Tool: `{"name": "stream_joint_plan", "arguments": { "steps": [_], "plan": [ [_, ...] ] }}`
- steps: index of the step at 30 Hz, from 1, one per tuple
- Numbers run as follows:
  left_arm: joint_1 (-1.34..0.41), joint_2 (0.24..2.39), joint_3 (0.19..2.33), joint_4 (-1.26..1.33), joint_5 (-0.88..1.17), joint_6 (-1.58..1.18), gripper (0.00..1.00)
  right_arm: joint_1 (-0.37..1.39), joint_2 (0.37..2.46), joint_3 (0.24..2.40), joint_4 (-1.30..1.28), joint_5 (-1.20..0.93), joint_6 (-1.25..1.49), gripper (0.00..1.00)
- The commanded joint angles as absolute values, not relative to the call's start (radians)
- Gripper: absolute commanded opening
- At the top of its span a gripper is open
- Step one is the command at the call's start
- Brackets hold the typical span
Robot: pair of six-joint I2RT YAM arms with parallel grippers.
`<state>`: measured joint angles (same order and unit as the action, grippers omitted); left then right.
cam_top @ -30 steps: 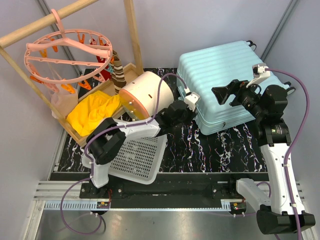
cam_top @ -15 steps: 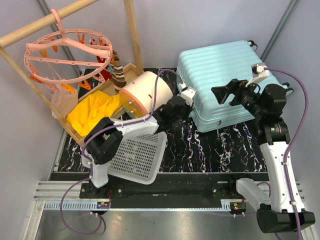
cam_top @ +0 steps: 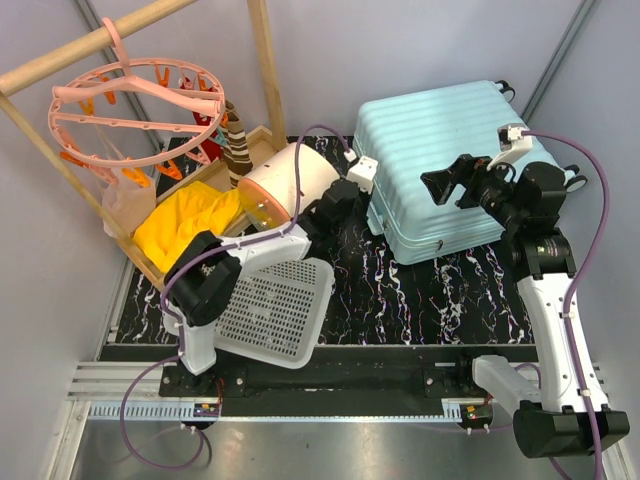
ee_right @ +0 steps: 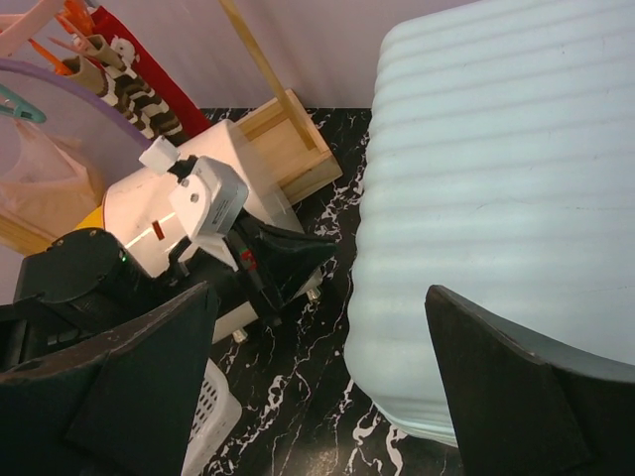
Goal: Open, take out, and arrange the luggage
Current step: Unzip the luggage at the center of the board.
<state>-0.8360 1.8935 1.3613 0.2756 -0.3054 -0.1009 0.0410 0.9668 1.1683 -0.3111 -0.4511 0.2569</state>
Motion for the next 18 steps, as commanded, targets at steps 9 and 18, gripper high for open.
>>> {"name": "stream_joint_plan", "arguments": {
  "steps": [9,18],
  "plan": [
    [-0.844,1.83,1.13,0.643,0.207,-0.121,0.52,0.04,0.917,1.158,-0.397,-0.385,0.209,0.95],
    [-0.828,1.874,1.181,0.586,0.196,-0.091,0.57,0.041,0.9,1.175,-0.417,-0.388,0.206,0.96]
  ]
}}
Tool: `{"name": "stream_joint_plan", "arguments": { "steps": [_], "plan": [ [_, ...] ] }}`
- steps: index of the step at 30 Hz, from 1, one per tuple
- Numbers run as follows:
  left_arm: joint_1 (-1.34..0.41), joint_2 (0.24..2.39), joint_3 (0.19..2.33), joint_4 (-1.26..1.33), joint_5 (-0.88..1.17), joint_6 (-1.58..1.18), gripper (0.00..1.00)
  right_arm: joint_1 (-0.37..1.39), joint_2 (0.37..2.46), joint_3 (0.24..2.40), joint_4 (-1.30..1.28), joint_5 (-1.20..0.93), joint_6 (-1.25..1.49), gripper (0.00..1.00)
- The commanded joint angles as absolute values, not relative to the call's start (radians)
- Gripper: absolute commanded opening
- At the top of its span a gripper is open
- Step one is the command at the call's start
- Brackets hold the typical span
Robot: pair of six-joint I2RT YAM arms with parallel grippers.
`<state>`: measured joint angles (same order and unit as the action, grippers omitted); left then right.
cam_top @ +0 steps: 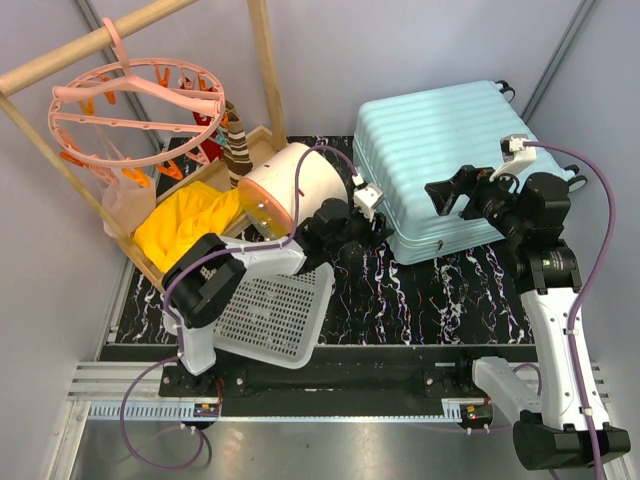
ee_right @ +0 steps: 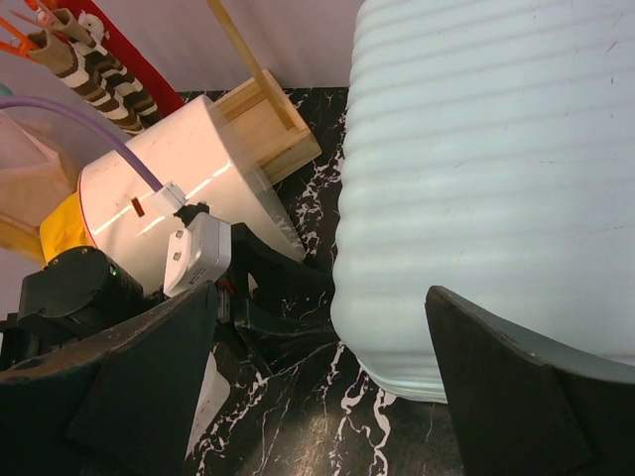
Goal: Open, take out, and arrange the luggage
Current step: Unzip the luggage at the center of the board.
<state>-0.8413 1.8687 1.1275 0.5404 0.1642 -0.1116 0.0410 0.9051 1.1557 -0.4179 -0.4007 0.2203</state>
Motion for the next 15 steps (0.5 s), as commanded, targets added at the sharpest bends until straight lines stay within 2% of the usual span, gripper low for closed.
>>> {"name": "stream_joint_plan", "arguments": {
  "steps": [1,4,8,15],
  "plan": [
    [-0.827,1.881,1.202,0.568,0.195,-0.084,0.56,0.04,0.9,1.177,-0.416,-0.391,0.207,0.95],
    [-0.821,1.887,1.209,0.537,0.209,-0.06,0.55,0.041,0.902,1.177,-0.416,-0.396,0.206,0.95],
    [-0.804,1.896,1.215,0.512,0.251,-0.035,0.49,0.04,0.902,1.177,-0.419,-0.391,0.203,0.96],
    [-0.782,1.901,1.181,0.542,0.342,-0.037,0.47,0.04,0.905,1.175,-0.416,-0.39,0.198,0.96]
  ]
}}
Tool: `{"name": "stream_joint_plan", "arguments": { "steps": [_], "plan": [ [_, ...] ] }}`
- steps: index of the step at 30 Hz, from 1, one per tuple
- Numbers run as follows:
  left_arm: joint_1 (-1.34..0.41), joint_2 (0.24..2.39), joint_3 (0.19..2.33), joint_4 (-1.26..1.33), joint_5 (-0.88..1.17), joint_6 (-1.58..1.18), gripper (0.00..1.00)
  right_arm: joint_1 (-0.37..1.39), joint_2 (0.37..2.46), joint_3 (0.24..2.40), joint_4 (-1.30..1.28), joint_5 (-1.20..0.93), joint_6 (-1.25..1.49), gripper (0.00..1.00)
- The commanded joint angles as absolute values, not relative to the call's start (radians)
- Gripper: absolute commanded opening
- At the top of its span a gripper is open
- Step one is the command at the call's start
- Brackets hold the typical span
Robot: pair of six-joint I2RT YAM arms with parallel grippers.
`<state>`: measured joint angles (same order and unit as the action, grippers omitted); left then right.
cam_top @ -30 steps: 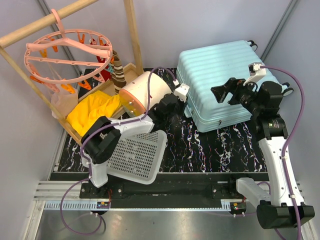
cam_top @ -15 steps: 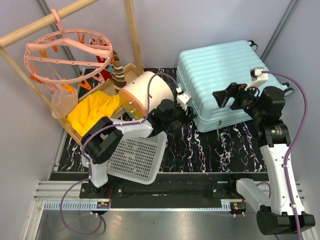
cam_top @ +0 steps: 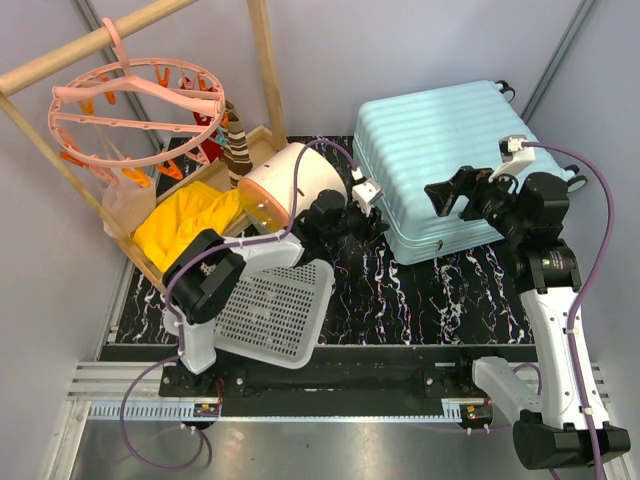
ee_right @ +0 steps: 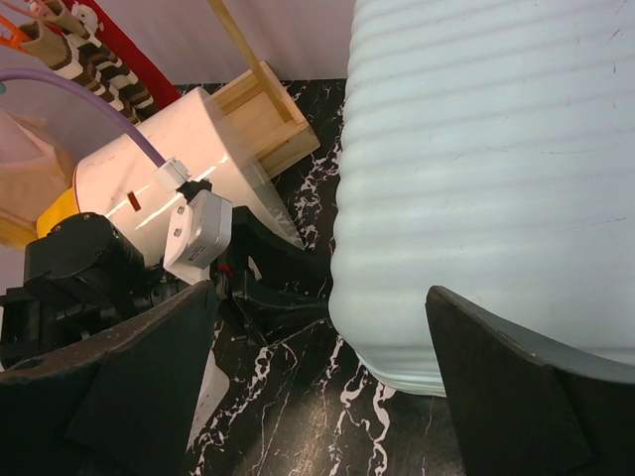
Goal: Open, take out, and arrange the luggage
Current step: Unzip the luggage at the center of the board.
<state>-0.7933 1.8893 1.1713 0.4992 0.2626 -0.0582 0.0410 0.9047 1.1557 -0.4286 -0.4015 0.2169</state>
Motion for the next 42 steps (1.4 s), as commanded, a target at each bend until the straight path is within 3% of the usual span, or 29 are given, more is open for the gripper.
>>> {"name": "stream_joint_plan", "arguments": {
  "steps": [1,7,10,25,35,42],
  "plan": [
    [-0.781,1.907,1.186,0.54,0.348,-0.037,0.46,0.04,0.91,1.175,-0.416,-0.393,0.201,0.96],
    [-0.778,1.954,1.249,0.482,0.387,-0.014,0.37,0.041,0.91,1.177,-0.417,-0.393,0.198,0.96],
    [-0.779,1.954,1.233,0.521,0.384,-0.018,0.42,0.04,0.907,1.177,-0.419,-0.39,0.198,0.96],
    [-0.778,2.016,1.322,0.489,0.359,-0.006,0.4,0.04,0.927,1.177,-0.417,-0.393,0.193,0.96],
    [-0.776,1.997,1.318,0.482,0.324,-0.006,0.02,0.04,0.937,1.172,-0.414,-0.388,0.189,0.96],
    [-0.764,1.939,1.31,0.462,0.226,-0.034,0.0,0.04,0.945,1.17,-0.411,-0.393,0.193,0.96]
  ]
}}
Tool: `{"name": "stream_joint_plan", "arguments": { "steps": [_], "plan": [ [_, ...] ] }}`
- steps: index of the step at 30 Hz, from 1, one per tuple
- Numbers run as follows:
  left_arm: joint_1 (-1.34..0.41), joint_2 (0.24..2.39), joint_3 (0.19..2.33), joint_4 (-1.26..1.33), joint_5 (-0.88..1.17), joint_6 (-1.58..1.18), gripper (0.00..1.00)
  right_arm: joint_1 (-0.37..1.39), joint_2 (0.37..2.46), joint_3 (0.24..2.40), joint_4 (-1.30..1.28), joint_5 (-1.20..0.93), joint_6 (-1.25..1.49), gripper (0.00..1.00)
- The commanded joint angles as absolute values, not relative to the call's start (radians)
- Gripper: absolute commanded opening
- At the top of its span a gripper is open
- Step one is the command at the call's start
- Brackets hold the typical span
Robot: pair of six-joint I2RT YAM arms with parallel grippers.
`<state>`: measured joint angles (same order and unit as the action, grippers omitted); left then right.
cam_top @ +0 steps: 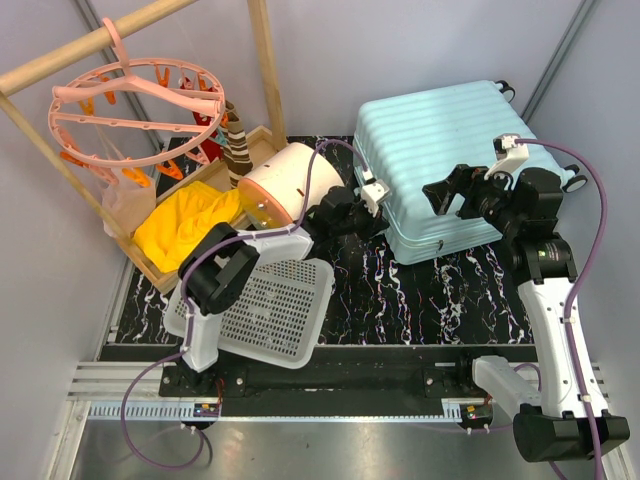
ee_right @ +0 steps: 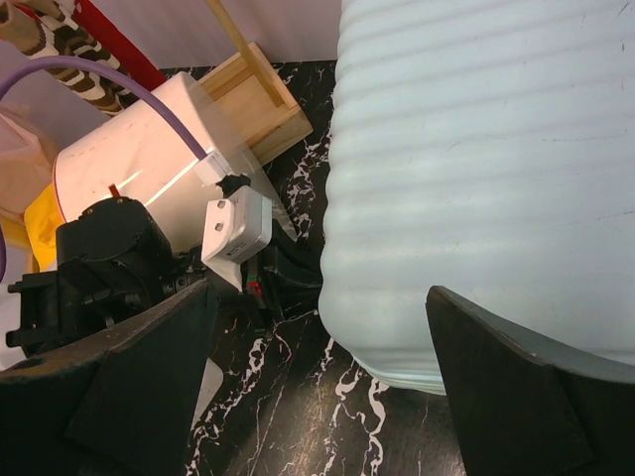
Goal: Open, take out, and arrange the luggage
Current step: Unzip the luggage at the center of the board.
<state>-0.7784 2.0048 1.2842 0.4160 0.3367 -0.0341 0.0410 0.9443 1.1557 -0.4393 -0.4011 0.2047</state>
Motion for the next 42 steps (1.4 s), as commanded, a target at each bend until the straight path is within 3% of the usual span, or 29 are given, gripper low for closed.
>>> {"name": "stream_joint_plan", "arguments": {
  "steps": [1,13,36,42],
  "plan": [
    [-0.762,1.934,1.318,0.45,0.215,-0.038,0.0,0.04,0.945,1.169,-0.41,-0.391,0.195,0.96],
    [-0.73,1.897,1.379,0.311,0.022,-0.09,0.0,0.041,0.954,1.163,-0.393,-0.411,0.212,0.96],
    [-0.663,2.098,1.641,0.178,-0.153,-0.107,0.0,0.044,0.996,1.16,-0.385,-0.429,0.213,0.95],
    [-0.637,2.135,1.707,0.16,-0.181,-0.121,0.0,0.15,1.049,1.186,-0.429,-0.304,0.164,0.94]
  ]
}}
